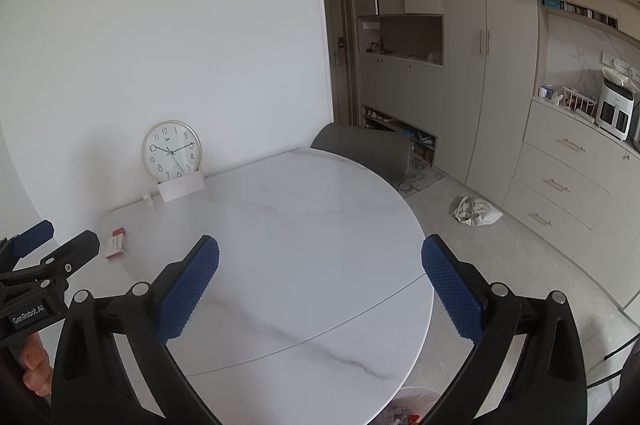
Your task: Collect trash
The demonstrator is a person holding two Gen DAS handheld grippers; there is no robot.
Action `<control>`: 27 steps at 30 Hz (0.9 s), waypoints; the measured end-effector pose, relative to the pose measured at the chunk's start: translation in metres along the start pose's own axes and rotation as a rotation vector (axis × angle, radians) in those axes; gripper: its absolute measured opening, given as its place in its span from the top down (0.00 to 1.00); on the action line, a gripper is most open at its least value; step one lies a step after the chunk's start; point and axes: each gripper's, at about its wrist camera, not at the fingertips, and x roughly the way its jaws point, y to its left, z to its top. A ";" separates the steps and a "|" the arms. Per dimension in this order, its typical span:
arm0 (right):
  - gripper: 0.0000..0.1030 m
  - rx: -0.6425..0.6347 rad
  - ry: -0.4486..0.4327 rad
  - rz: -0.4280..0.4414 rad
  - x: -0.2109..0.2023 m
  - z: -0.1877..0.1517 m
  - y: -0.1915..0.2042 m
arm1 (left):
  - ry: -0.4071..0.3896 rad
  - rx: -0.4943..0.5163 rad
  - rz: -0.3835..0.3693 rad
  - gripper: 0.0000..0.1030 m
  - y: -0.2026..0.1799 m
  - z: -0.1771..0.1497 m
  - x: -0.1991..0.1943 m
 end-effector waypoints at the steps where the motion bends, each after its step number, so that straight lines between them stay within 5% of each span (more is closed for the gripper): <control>1: 0.02 0.000 0.001 0.001 0.001 0.000 0.001 | -0.001 0.002 0.001 0.08 -0.001 0.000 0.001; 27: 0.02 0.005 0.006 0.003 0.004 -0.001 0.000 | 0.013 0.013 -0.018 0.08 -0.001 0.000 0.004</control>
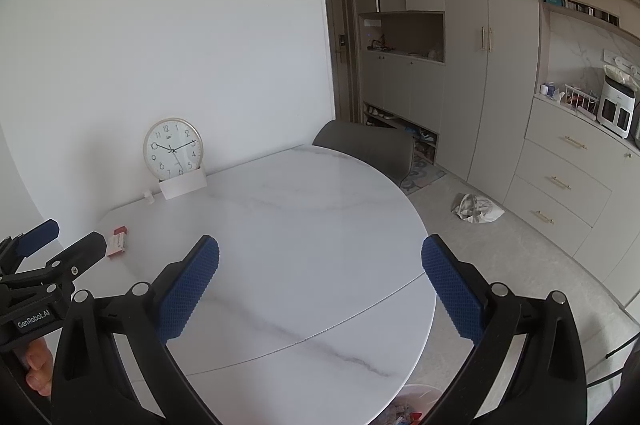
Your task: Collect trash
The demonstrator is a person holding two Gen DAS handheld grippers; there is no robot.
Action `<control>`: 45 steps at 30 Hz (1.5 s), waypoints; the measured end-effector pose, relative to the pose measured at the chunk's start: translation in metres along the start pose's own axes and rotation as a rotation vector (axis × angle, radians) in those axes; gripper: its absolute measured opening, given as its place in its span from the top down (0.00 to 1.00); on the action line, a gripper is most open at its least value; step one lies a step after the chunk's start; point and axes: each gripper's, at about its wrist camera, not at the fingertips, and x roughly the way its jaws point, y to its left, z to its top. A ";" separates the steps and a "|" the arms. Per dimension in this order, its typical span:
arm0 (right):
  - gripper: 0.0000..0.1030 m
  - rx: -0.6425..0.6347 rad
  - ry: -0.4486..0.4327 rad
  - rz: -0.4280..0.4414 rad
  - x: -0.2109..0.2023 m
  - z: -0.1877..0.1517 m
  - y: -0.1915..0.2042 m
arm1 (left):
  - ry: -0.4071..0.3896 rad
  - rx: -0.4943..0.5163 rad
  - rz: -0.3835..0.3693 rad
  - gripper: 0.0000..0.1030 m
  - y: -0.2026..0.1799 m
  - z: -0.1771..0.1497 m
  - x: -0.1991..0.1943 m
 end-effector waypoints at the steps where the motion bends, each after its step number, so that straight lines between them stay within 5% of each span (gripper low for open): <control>1: 0.02 0.000 0.000 -0.001 0.000 -0.001 0.001 | 0.001 0.001 -0.001 0.08 0.001 0.001 0.001; 45: 0.02 0.009 0.000 -0.012 -0.009 -0.006 0.006 | -0.002 0.010 -0.010 0.08 0.000 -0.002 -0.002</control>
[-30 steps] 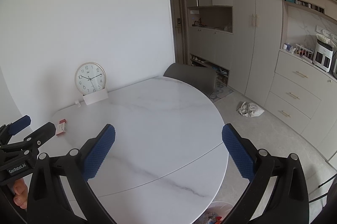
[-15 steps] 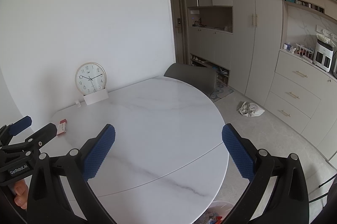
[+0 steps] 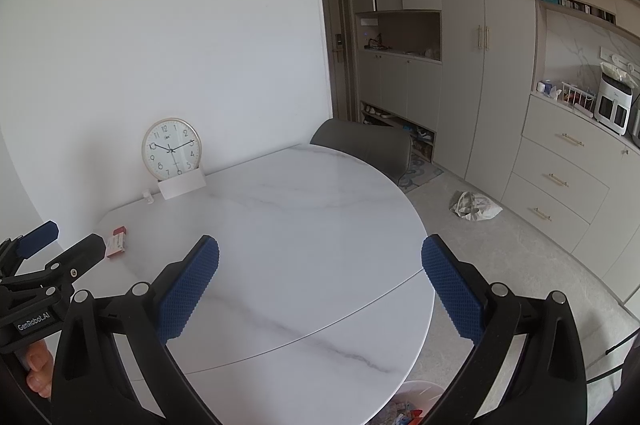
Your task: Collect trash
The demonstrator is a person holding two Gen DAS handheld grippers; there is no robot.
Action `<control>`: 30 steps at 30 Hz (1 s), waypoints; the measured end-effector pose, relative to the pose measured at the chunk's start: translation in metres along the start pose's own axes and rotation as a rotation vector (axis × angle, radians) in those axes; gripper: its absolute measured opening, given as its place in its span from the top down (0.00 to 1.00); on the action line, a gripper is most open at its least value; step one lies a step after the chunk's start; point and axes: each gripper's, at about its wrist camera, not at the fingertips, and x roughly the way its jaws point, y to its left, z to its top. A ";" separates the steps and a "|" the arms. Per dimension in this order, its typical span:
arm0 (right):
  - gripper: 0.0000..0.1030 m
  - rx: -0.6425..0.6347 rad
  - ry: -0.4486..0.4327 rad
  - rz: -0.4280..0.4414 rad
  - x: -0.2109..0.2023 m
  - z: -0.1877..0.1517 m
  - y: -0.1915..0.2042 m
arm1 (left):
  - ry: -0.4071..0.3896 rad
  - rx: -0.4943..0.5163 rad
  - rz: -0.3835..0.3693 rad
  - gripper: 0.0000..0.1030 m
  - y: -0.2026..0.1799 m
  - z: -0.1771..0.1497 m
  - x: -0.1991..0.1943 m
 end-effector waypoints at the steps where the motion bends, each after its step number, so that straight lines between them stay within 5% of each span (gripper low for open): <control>1: 0.02 0.000 0.000 0.000 0.000 0.000 0.000 | 0.001 -0.002 0.000 0.08 0.000 0.000 0.000; 30: 0.02 0.005 0.007 -0.006 0.000 -0.006 0.000 | -0.013 0.004 0.028 0.08 0.004 -0.006 0.005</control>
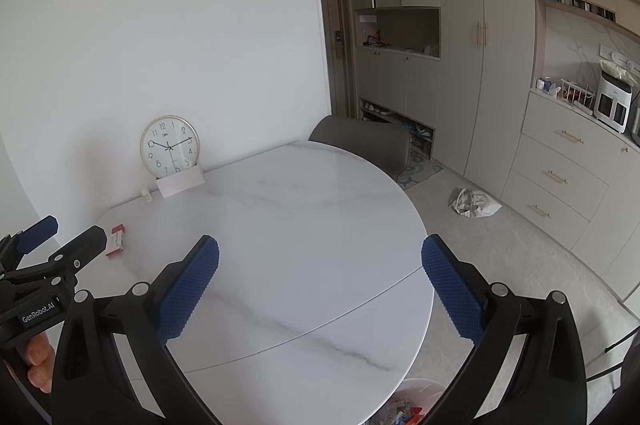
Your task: Collect trash
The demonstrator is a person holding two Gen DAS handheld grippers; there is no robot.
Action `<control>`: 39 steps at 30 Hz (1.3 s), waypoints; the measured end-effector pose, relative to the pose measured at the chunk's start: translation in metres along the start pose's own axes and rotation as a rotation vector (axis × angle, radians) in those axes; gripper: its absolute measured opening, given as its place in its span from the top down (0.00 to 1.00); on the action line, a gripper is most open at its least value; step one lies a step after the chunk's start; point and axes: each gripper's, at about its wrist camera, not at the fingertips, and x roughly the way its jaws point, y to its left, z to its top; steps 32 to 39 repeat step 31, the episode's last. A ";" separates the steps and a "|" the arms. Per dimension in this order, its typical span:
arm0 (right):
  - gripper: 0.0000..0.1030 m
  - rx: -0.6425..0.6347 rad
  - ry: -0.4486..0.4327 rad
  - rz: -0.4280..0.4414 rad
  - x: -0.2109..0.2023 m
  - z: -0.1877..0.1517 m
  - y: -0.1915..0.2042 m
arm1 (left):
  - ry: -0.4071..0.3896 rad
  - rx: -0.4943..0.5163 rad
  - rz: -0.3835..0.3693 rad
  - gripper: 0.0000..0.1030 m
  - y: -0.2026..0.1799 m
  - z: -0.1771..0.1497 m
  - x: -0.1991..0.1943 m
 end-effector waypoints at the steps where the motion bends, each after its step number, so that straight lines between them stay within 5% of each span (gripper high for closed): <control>1: 0.02 0.000 0.001 0.000 0.001 0.001 0.000 | 0.001 0.001 0.000 0.08 0.000 0.001 0.001; 39: 0.02 -0.001 0.003 0.000 -0.001 -0.001 -0.001 | 0.001 0.006 -0.011 0.08 -0.004 0.005 -0.001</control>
